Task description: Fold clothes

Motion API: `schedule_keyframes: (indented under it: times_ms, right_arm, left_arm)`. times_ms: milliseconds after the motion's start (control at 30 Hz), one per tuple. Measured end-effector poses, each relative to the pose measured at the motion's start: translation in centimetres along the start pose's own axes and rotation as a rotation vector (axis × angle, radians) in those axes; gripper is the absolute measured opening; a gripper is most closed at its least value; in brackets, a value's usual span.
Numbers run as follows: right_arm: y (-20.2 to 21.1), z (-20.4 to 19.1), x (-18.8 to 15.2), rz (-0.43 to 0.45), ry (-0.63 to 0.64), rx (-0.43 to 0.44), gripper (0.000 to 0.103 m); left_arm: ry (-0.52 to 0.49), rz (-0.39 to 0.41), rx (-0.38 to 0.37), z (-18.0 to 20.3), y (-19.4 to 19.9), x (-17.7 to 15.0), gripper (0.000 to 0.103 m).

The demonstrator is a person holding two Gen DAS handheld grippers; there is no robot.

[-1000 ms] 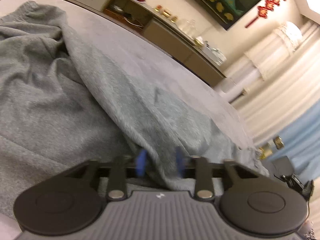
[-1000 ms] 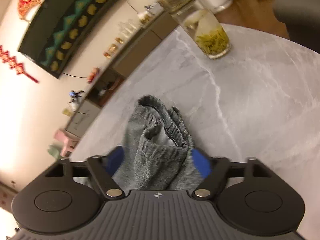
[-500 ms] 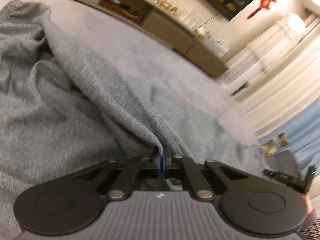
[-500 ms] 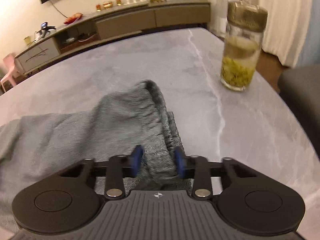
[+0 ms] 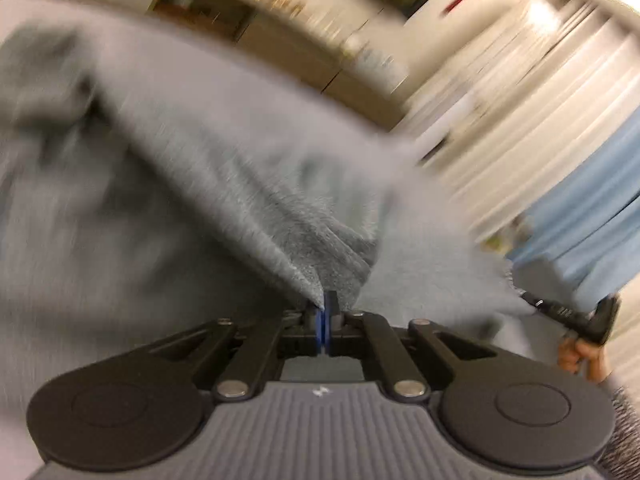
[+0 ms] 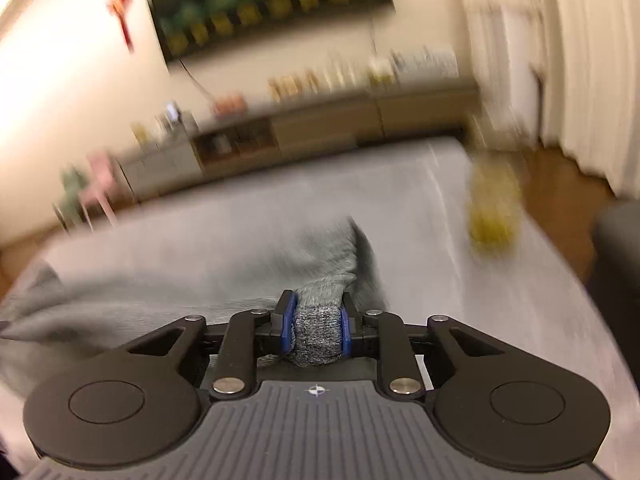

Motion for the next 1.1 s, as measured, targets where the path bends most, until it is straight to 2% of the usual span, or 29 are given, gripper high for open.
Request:
schedule_keyframes:
  times_ms: [67,100,200,233,267,300,333,400,467,533,567,600,633,667,700,733,800,867,1000,1033,1100]
  right_arm:
    - [-1.9,1.7,-3.6,-0.109,-0.047,-0.021,0.028]
    - [-1.9,1.8,-3.7,-0.109,-0.062,-0.012,0.031]
    - [-1.7,2.1,-4.0,-0.107,-0.105,0.014,0.057]
    - [-1.8,1.7,-3.5,-0.099,-0.098,0.021,0.068]
    - [-1.8,1.4,-3.1,-0.091,-0.092,0.028,0.071]
    - [-2.0,1.0,-2.7,-0.086,-0.083,0.031,0.071]
    - [-2.7,0.7,-2.6,-0.095,-0.062,0.015,0.071]
    - [-4.2,0.6,-2.4,-0.114,-0.028,-0.036,0.07]
    - [-6.1,0.8,-1.4,-0.097,-0.022,-0.107,0.07]
    - [-7.3,0.8,-0.1,-0.065,-0.031,-0.112,0.07]
    - [-8.1,0.6,0.0,-0.081,-0.013,-0.117,0.069]
    - [-8.9,0.3,0.0,-0.097,0.006,-0.123,0.063]
    - [-9.8,0.1,0.1,-0.113,0.024,-0.128,0.029]
    - [-10.3,-0.2,0.3,-0.119,0.044,-0.133,0.021]
    - [-9.7,-0.6,1.0,-0.083,0.067,-0.135,0.018]
    - [-9.1,-1.0,1.8,-0.046,0.091,-0.136,0.016]
    - [-7.3,-1.5,3.6,0.04,0.096,-0.128,0.016]
    - [-6.9,-1.1,4.8,0.082,0.097,-0.154,0.016]
    - [-6.2,-0.8,4.3,0.104,0.06,-0.176,0.017]
    - [-6.1,-0.8,4.0,0.106,0.049,-0.179,0.021]
    - [-5.7,-0.7,3.4,0.109,0.025,-0.186,0.038]
  left_arm:
    - [0.033,-0.003,0.001,-0.6,-0.5,-0.7,0.002]
    - [0.037,0.002,0.004,-0.6,-0.5,-0.8,0.002]
    - [0.018,0.036,0.017,-0.1,0.2,-0.1,0.008]
    - [0.02,0.053,0.022,-0.1,0.4,0.1,0.015]
    - [0.027,0.067,0.028,-0.2,0.5,0.3,0.023]
    - [0.041,0.078,0.034,-0.4,0.2,0.5,0.032]
    - [0.057,0.081,0.04,-0.8,0.0,0.7,0.034]
    - [0.072,0.072,0.044,-1.3,-0.4,0.5,0.033]
    - [0.074,0.06,0.052,-1.8,-0.8,0.3,0.032]
    - [0.07,0.051,0.055,-2.1,-0.8,0.3,0.032]
    - [0.075,0.048,0.055,-2.5,-0.7,0.3,0.03]
    - [0.082,0.045,0.054,-2.8,-0.7,0.3,0.023]
    - [0.085,0.046,0.056,-3.0,-0.6,0.3,0.021]
    - [0.086,0.051,0.062,-3.2,-0.5,0.3,0.012]
    - [0.082,0.061,0.063,-3.2,-0.2,0.5,0.006]
    - [0.074,0.076,0.06,-3.1,0.1,0.6,0.005]
    - [0.06,0.095,0.059,-2.9,0.4,0.8,0.004]
    - [0.055,0.081,0.068,-2.8,-0.3,0.5,0.003]
    - [0.044,0.072,0.088,-2.7,-0.7,0.2,0.006]
    - [0.04,0.084,0.081,-2.4,-0.2,0.5,0.008]
    - [0.033,0.129,0.056,-1.9,1.4,1.3,0.018]
Point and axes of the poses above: each gripper's, at about its wrist camera, not at the fingertips, and y roughly against the way its jaws point, z to its right, x to its top, the point moved 10 cm from there along -y, roughly the way its jaws point, and after that the axes turned 9 degrees about -x, right-handed, at the moved point
